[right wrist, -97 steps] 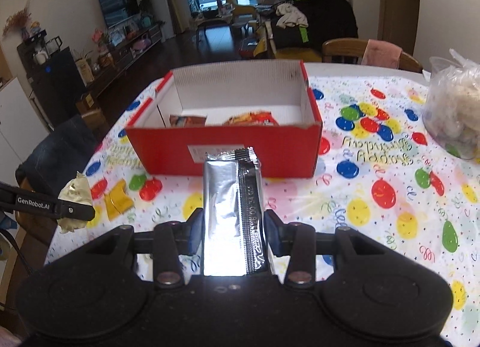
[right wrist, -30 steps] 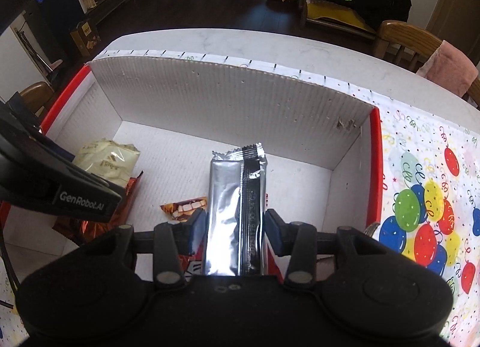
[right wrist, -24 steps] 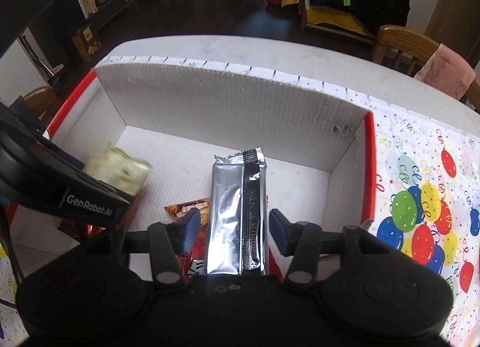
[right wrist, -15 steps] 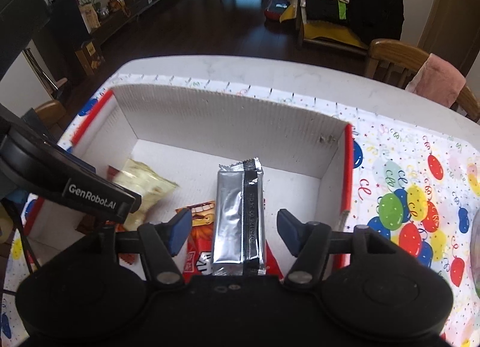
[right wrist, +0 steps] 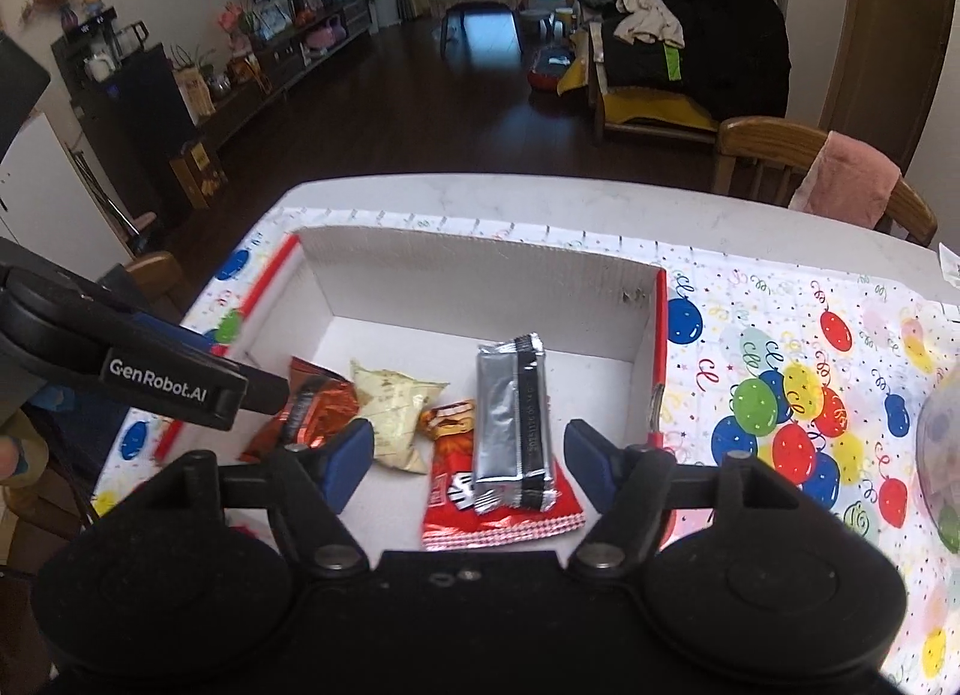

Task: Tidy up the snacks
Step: 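Move both tools over the yellow candy and blue candy stick on the table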

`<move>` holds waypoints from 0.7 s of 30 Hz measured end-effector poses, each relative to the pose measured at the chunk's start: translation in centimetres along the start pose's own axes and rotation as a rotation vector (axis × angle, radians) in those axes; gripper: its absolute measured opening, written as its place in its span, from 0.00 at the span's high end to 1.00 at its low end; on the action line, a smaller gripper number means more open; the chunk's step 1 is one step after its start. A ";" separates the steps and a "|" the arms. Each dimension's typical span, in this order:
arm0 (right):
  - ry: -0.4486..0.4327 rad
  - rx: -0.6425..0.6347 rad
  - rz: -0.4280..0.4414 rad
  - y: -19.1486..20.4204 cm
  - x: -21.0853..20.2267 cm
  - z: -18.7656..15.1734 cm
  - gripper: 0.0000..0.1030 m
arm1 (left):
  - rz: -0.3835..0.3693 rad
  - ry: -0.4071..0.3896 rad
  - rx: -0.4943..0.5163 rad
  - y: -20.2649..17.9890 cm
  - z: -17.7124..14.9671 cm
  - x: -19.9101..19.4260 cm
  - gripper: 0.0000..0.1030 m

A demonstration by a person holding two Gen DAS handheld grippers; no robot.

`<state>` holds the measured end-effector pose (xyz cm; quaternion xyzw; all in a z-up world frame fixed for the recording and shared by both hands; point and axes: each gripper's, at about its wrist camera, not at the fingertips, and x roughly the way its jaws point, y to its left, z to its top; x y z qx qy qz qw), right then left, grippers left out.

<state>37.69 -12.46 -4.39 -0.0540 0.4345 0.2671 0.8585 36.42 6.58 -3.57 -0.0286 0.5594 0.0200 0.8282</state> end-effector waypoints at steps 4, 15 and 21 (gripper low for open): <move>-0.036 0.001 0.018 1.0 -2.0 -0.6 0.27 | -0.017 -0.043 0.011 0.0 -1.6 -2.1 0.40; -0.104 0.026 0.043 3.3 -6.2 -3.7 0.18 | -0.044 -0.165 0.065 0.2 -7.0 -6.8 0.40; -0.131 0.033 0.038 4.3 -8.1 -6.0 0.12 | -0.061 -0.198 0.068 1.1 -9.9 -8.4 0.40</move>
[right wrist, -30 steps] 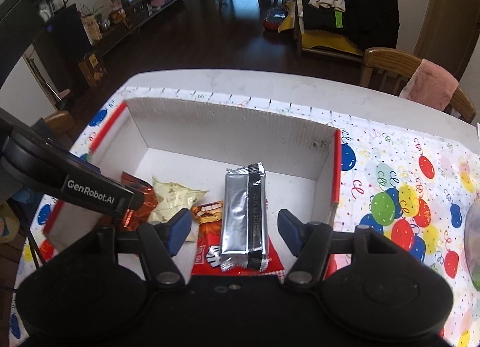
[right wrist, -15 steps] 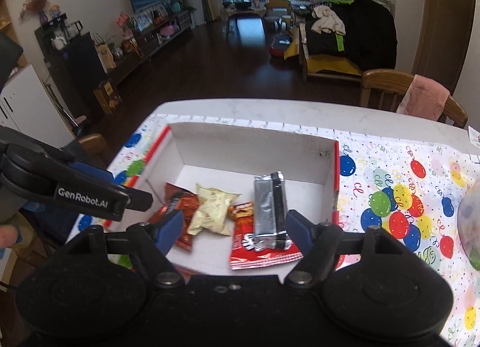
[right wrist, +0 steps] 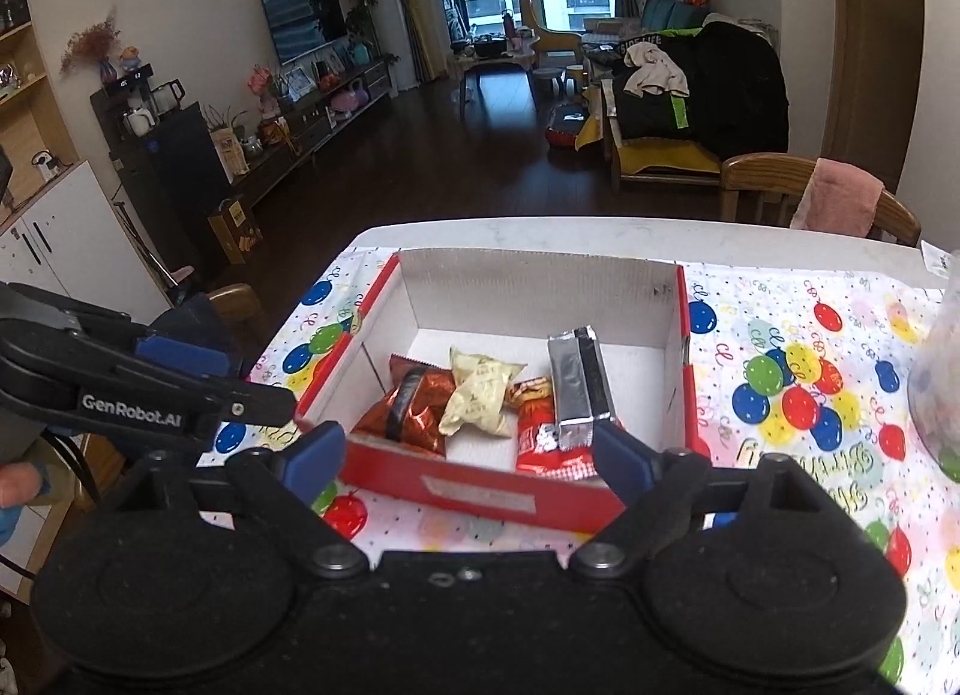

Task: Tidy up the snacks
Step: 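Move both tools over the yellow candy and blue candy stick on the table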

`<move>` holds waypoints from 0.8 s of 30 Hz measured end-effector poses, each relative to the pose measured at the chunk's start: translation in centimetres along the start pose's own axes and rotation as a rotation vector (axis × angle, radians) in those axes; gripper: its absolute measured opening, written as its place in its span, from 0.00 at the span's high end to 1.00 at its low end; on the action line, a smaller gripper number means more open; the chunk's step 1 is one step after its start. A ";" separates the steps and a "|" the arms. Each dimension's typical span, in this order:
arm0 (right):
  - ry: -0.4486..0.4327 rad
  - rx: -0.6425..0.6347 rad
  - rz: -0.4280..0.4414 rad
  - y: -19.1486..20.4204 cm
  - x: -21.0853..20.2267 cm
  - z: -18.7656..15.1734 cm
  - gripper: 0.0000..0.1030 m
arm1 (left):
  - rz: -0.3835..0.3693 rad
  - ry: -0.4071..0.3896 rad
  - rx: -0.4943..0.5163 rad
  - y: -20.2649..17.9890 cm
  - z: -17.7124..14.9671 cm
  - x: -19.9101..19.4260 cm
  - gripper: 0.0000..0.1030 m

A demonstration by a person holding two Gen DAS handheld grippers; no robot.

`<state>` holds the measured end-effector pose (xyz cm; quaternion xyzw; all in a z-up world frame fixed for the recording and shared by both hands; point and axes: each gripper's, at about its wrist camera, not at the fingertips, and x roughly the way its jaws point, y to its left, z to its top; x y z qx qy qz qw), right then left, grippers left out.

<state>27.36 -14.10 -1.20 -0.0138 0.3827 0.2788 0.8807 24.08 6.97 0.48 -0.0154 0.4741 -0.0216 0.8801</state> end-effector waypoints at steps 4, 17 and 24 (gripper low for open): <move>-0.028 0.005 -0.005 0.4 -1.3 -1.5 0.06 | -0.004 -0.033 0.006 0.4 -1.8 -1.4 0.39; -0.047 -0.029 -0.040 1.1 -2.7 -7.4 0.00 | -0.046 -0.073 -0.059 2.6 -7.8 -2.4 0.25; -0.028 0.008 -0.078 0.3 -2.6 -10.7 0.00 | -0.034 -0.035 -0.121 3.9 -10.4 -0.7 0.24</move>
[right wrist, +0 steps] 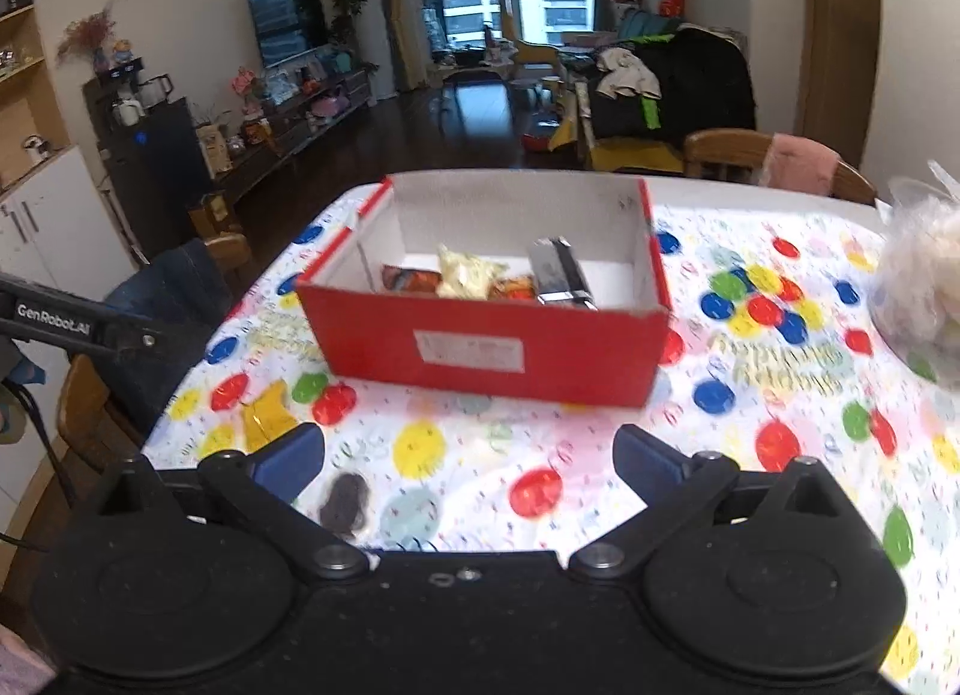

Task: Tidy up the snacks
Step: 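Move both tools over the yellow candy and blue candy stick on the table, then grasp the yellow candy with the left tool while the right tool grasps the blue candy stick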

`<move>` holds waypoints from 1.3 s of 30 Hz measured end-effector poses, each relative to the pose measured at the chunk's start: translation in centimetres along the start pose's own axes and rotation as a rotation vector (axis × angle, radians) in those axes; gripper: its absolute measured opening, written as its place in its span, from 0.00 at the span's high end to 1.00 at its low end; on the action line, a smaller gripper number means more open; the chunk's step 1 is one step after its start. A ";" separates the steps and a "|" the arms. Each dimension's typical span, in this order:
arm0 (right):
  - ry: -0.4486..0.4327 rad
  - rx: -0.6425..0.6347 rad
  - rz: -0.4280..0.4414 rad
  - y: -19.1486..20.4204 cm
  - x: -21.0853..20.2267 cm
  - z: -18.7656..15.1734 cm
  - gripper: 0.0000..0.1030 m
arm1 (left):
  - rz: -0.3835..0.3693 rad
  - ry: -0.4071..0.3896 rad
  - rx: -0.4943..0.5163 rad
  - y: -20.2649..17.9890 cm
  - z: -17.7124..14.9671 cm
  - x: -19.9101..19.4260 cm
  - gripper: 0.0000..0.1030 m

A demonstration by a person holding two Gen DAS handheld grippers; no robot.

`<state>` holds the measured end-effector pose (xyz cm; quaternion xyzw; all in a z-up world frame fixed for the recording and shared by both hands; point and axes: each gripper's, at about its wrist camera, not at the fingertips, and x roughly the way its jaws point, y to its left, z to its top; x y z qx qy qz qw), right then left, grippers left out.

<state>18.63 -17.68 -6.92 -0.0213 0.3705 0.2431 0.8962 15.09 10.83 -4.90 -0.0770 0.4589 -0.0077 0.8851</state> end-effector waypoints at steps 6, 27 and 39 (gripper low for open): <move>0.038 0.055 -0.037 -1.0 0.6 -1.9 0.00 | 0.010 0.064 -0.094 1.8 -0.9 1.9 0.24; 0.223 0.270 -0.164 -7.0 2.5 -6.6 0.07 | 0.104 0.274 -0.493 8.7 -0.4 12.1 0.25; 0.313 0.370 -0.208 -8.1 4.7 -7.7 0.25 | 0.165 0.283 -0.471 8.4 0.3 14.3 0.25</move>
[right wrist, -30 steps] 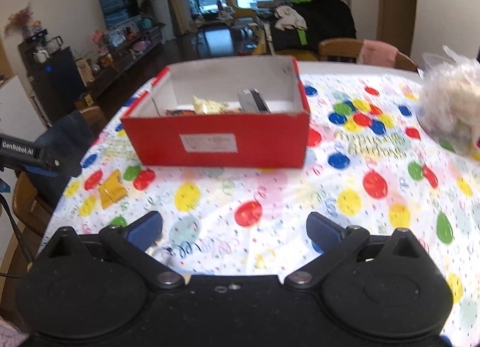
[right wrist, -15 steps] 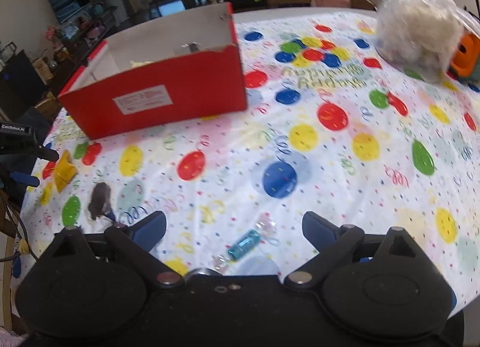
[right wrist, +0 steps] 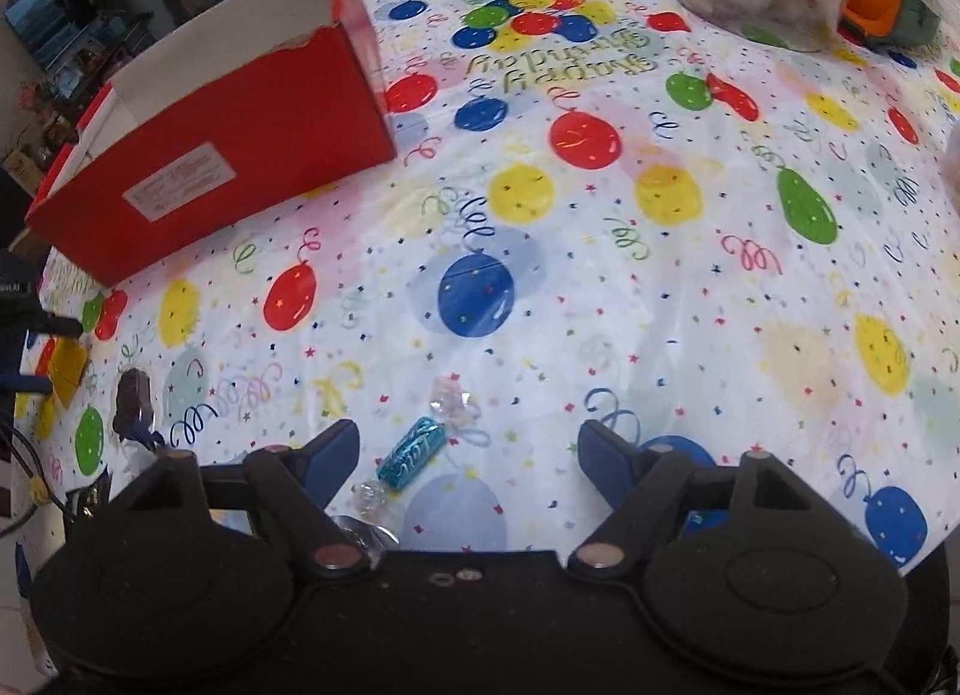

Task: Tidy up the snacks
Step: 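Grasp the yellow candy with the left tool while the right tool grasps the blue candy stick, then carry the yellow candy and blue candy stick into the red box and release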

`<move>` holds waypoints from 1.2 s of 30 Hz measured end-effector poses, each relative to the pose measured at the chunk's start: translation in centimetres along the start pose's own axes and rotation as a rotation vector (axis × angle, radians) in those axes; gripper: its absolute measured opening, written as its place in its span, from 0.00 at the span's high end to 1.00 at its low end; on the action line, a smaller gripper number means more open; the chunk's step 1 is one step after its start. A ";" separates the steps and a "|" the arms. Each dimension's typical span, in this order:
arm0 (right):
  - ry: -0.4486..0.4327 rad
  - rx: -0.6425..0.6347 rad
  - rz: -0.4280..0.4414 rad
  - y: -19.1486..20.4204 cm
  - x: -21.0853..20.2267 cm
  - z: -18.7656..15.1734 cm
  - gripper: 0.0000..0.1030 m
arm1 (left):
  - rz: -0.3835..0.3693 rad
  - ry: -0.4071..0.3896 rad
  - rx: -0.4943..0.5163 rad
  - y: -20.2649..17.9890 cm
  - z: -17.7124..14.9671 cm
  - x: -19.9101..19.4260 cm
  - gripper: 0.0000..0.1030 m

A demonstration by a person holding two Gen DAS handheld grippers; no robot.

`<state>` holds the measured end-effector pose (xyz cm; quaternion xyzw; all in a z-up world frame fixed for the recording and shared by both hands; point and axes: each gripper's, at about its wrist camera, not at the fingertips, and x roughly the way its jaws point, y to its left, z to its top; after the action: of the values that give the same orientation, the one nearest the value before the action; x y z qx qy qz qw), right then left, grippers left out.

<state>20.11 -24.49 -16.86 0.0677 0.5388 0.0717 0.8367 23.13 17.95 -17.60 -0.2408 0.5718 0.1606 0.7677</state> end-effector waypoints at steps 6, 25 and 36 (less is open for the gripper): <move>0.032 -0.041 -0.053 1.7 1.6 0.0 0.44 | 0.052 -0.016 0.008 -0.4 0.0 0.1 0.28; -0.018 -0.136 -0.099 3.0 1.4 -0.6 0.89 | 0.106 -0.070 0.155 -1.4 -2.1 -0.5 0.61; -0.158 -0.030 -0.027 1.5 -2.6 0.2 0.89 | 0.006 -0.097 0.144 -1.0 -2.7 -3.9 0.62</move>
<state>19.21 -23.56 -14.19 0.0534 0.4708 0.0631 0.8784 20.36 15.71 -14.30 -0.1752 0.5447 0.1330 0.8093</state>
